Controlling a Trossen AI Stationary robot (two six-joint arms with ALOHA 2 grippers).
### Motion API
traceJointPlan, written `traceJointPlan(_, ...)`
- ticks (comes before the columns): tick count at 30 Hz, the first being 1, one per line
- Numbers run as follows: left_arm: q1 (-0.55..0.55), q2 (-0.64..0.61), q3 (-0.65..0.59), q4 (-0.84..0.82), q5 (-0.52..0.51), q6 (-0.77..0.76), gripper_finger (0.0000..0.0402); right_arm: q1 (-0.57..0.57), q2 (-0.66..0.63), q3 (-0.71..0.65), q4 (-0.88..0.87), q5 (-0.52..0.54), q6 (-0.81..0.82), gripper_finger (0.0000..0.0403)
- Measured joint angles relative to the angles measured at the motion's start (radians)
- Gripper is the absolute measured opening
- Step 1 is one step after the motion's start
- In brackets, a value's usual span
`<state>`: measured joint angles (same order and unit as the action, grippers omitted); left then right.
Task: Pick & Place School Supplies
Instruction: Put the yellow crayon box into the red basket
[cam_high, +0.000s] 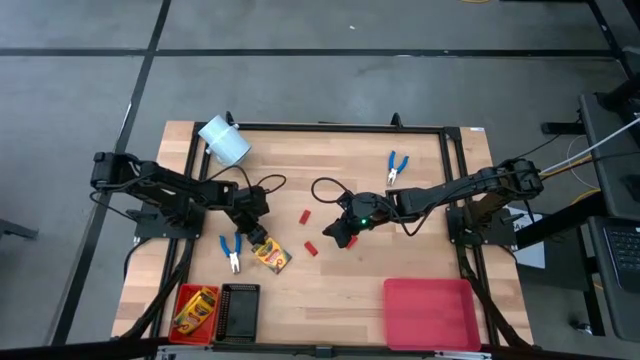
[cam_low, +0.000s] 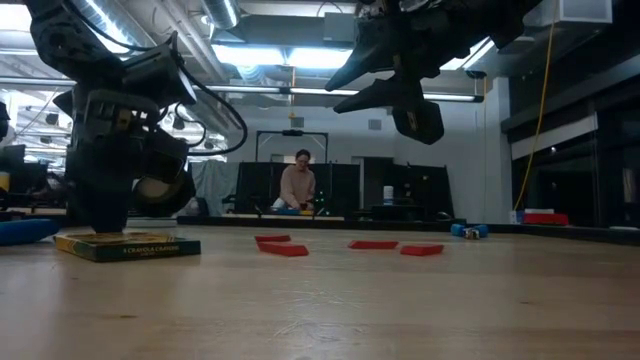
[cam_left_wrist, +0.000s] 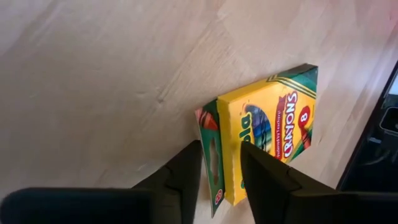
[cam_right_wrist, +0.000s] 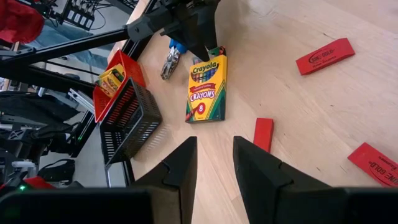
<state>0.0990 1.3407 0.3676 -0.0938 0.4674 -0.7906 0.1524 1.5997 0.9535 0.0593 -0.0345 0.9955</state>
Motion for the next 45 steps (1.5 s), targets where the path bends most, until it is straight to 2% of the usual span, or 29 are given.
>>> traceJointPlan(11, 0.0, 0.001, -0.001, -0.006, -0.031, 0.003, 0.0006, 0.0, 0.0, 0.0, 0.0, 0.0, 0.003, 0.0107)
traceJointPlan(23, 0.0, -0.041, 0.016, 0.056, 0.006, 0.009, 0.0002, 0.0, 0.0, 0.0, 0.0, 0.0, -0.001, 0.0107)
traceJointPlan(31, -0.022, -0.073, 0.126, 0.049, 0.058, 0.093, 0.0002, 0.0, 0.0, 0.0, 0.0, 0.0, -0.005, 0.0107)
traceJointPlan(34, -0.059, -0.074, 0.222, -0.054, 0.107, 0.161, 0.0002, 0.0, 0.0, 0.0, 0.0, 0.0, -0.008, 0.0107)
traceJointPlan(40, -0.149, -0.074, 0.491, -0.512, 0.141, 0.362, 0.0002, 0.0, 0.0, 0.0, 0.0, 0.0, -0.016, 0.0107)
traceJointPlan(45, -0.204, -0.074, 0.684, -0.82, 0.146, 0.409, 0.0002, -0.002, 0.0, 0.0, -0.001, 0.004, -0.035, 0.0107)
